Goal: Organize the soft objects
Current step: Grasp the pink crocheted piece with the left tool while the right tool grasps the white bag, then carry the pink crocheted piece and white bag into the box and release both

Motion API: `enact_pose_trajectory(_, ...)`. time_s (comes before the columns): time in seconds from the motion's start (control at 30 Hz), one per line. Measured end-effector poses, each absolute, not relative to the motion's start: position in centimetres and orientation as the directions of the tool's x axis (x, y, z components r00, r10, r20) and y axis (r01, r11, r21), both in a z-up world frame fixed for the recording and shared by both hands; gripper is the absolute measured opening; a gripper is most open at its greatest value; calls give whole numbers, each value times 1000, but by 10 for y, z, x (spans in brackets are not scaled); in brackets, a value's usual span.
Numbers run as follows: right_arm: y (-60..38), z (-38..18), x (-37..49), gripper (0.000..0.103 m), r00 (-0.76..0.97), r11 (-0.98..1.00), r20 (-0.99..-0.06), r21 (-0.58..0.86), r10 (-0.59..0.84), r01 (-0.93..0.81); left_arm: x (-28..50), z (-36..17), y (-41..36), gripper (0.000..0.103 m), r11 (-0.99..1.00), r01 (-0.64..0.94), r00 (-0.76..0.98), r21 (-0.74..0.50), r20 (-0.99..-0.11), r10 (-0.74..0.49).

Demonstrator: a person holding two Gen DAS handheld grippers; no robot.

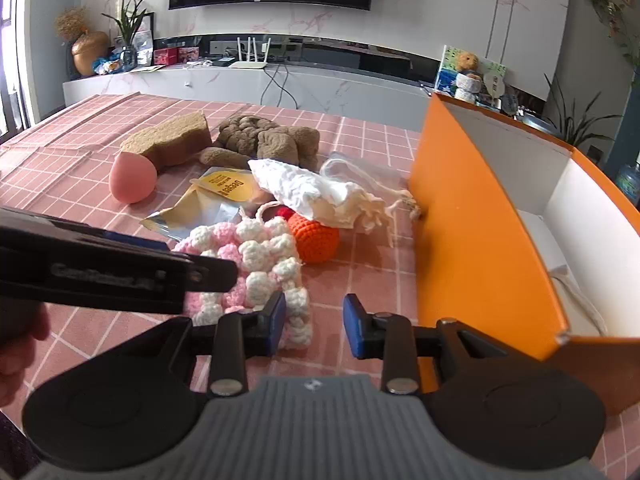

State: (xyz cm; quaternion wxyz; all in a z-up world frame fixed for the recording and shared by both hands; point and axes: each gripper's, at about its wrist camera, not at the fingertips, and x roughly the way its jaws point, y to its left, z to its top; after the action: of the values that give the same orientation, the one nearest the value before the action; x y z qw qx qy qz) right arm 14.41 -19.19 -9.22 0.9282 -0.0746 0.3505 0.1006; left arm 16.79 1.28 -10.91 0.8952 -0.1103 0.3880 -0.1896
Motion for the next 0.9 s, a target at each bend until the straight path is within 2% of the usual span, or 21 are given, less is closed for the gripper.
enact_pose_trajectory(0.07,-191,-94,147,31,733,966,-665,-69,142,-250,170,-112,13,80,900,238,622,-365,-654,-430)
enact_pose_trajectory(0.17,-190,-98,150,28,733,964,-664,-65,150,-256,170,-112,10,68,896,235,620,-376,-652,-436)
enact_pose_trajectory(0.23,-190,-100,152,18,732,964,-663,-55,159,-259,168,-111,6,64,900,217,630,-379,-650,-425)
enact_pose_trajectory(0.33,-189,-101,152,16,723,960,-665,-28,189,-277,162,-107,0,55,914,195,645,-357,-655,-393)
enact_pose_trajectory(0.43,-186,-101,152,16,723,957,-663,-37,192,-288,155,-96,-7,36,932,199,664,-304,-658,-357)
enact_pose_trajectory(0.47,-186,-100,152,16,723,956,-663,-36,195,-291,153,-92,-7,26,935,205,674,-290,-651,-350)
enact_pose_trajectory(0.57,-186,-96,151,15,719,954,-666,-40,197,-298,146,-79,0,21,927,214,693,-306,-622,-365)
enact_pose_trajectory(0.67,-185,-87,148,18,741,949,-642,-69,194,-309,141,-62,10,20,925,205,728,-319,-582,-362)
enact_pose_trajectory(0.73,-185,-79,148,32,760,946,-619,-85,195,-312,140,-50,19,20,928,191,757,-320,-554,-346)
enact_pose_trajectory(0.8,-184,-70,150,40,784,946,-594,-113,180,-303,143,-40,28,19,934,163,784,-317,-532,-318)
enact_pose_trajectory(0.9,-183,-62,159,41,811,947,-562,-140,163,-287,154,-35,38,20,946,124,813,-298,-516,-270)
